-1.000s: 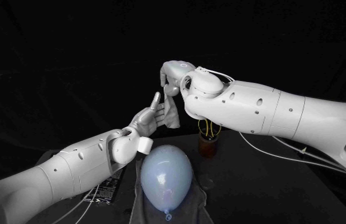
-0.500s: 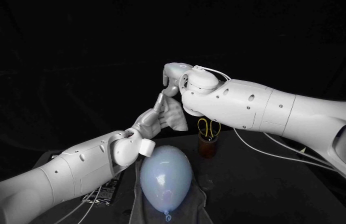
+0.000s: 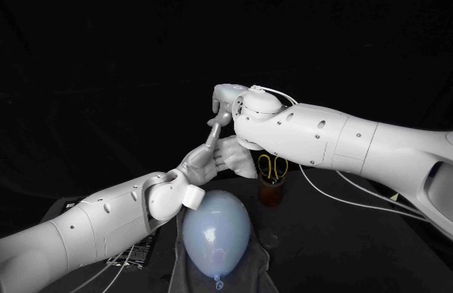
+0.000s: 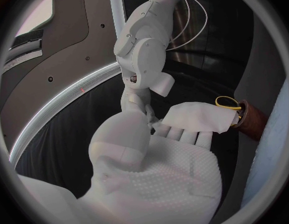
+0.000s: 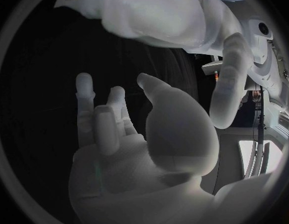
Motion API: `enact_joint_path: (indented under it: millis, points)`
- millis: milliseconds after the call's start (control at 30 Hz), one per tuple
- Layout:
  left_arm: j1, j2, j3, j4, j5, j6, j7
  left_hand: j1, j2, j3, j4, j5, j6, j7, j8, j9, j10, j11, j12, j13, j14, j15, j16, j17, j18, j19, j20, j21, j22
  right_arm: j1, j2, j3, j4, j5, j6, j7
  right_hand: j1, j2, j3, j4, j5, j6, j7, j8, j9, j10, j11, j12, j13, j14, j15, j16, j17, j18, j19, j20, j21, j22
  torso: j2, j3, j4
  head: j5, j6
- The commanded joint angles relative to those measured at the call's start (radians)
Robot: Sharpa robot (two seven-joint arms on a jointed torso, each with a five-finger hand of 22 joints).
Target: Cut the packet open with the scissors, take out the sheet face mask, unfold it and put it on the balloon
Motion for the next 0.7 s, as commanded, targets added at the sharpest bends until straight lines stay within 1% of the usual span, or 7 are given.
enact_joint_path:
  millis: [33,167,267,433,500,533,700]
  points:
    - [0.001,0.001,0.001,0.013,-0.008,0.087,-0.030,-0.005,-0.016,0.024,0.000,-0.003,-0.002,0.104,0.008,0.003,0.027,0.003,0.005,0.002,0.022,-0.001,0.007,0.004,-0.009,0.027,0.000,0.010,0.003,0.001,0.009,-0.002,-0.020,0.032,0.001,-0.001,0.022,0.008,-0.020,0.015,0.051,-0.003,0.002,-0.005,-0.001,-0.019,-0.002,-0.009,-0.025,-0.010,0.000,-0.004,-0.016,0.018,-0.004,0.002,-0.011,-0.004,0.000,0.0004,0.0003,-0.001,-0.001]
    - [0.001,-0.002,0.001,0.026,-0.010,0.113,-0.050,-0.016,-0.032,0.056,0.000,-0.003,0.003,0.105,0.012,0.007,0.049,0.005,0.004,0.002,0.054,-0.003,0.013,0.010,-0.007,0.065,-0.001,0.019,0.006,0.001,0.015,-0.003,-0.045,0.026,-0.014,-0.021,0.078,0.024,0.033,0.003,0.085,0.005,0.002,-0.003,-0.002,-0.023,-0.004,-0.009,-0.041,-0.009,-0.003,-0.001,-0.018,0.019,0.002,0.000,-0.018,-0.004,0.000,0.0004,0.0010,-0.002,-0.001]
    - [0.001,-0.006,0.001,0.037,-0.011,0.127,-0.062,-0.022,-0.042,0.073,0.000,-0.003,0.003,0.106,0.014,0.008,0.056,0.006,0.003,0.002,0.069,-0.004,0.015,0.013,-0.004,0.096,-0.002,0.027,0.009,0.000,0.017,-0.004,-0.067,0.014,-0.024,-0.030,0.115,0.021,0.122,-0.019,0.055,0.018,0.005,0.000,-0.004,-0.024,-0.005,-0.012,-0.063,-0.009,-0.004,0.001,-0.022,0.018,0.009,-0.004,-0.019,0.004,0.000,0.0002,-0.0001,-0.003,-0.002]
    - [0.001,-0.016,0.001,0.059,-0.008,0.139,-0.078,-0.021,-0.074,0.121,0.001,-0.003,0.005,0.104,0.017,0.012,0.074,0.007,0.003,0.003,0.101,-0.006,0.020,0.019,0.003,0.149,-0.004,0.039,0.012,0.000,0.016,-0.005,-0.102,0.003,-0.040,-0.033,0.115,0.007,0.158,-0.031,0.048,0.024,0.003,0.003,-0.004,-0.025,-0.006,-0.011,-0.076,-0.013,-0.005,0.001,-0.030,0.018,0.009,-0.004,-0.020,0.010,0.000,0.0003,0.0017,-0.005,-0.004]
    - [0.001,-0.019,0.001,0.065,-0.003,0.135,-0.080,-0.025,-0.083,0.137,0.001,-0.003,0.005,0.097,0.018,0.013,0.080,0.009,0.003,0.003,0.107,-0.005,0.020,0.020,0.007,0.165,-0.005,0.042,0.012,0.000,0.008,-0.006,-0.107,0.011,-0.064,-0.019,0.094,0.002,0.166,-0.024,-0.028,0.025,0.002,0.007,-0.004,-0.021,-0.008,-0.003,-0.080,-0.015,-0.003,0.001,-0.033,0.017,0.007,-0.003,-0.023,0.013,0.000,0.0001,0.0020,-0.005,-0.004]
    - [0.001,-0.019,0.001,0.066,0.001,0.131,-0.081,-0.026,-0.086,0.145,0.000,-0.004,-0.001,0.089,0.016,0.012,0.081,0.010,0.003,0.003,0.108,-0.005,0.019,0.020,0.008,0.172,-0.005,0.044,0.012,0.000,0.003,-0.006,-0.106,0.015,-0.077,-0.011,0.079,0.000,0.163,-0.017,-0.113,0.027,-0.001,0.012,-0.003,-0.019,-0.008,0.005,-0.083,-0.015,-0.004,0.002,-0.036,0.018,0.007,-0.002,-0.028,0.013,0.000,0.0002,0.0016,-0.006,-0.005]
    - [0.001,-0.025,0.001,0.072,0.036,0.084,-0.068,-0.020,-0.060,0.167,-0.001,-0.003,-0.040,0.060,0.006,0.005,0.022,0.009,-0.003,-0.002,0.074,-0.002,0.005,0.013,0.015,0.193,-0.005,0.044,0.010,0.000,-0.060,-0.008,-0.058,0.091,-0.241,0.114,0.084,0.016,0.175,-0.014,-0.200,0.048,-0.018,0.026,0.001,-0.003,-0.023,0.006,-0.103,-0.006,-0.017,0.006,-0.031,0.021,0.019,-0.010,-0.033,0.013,0.000,-0.0003,-0.0011,-0.005,-0.007]
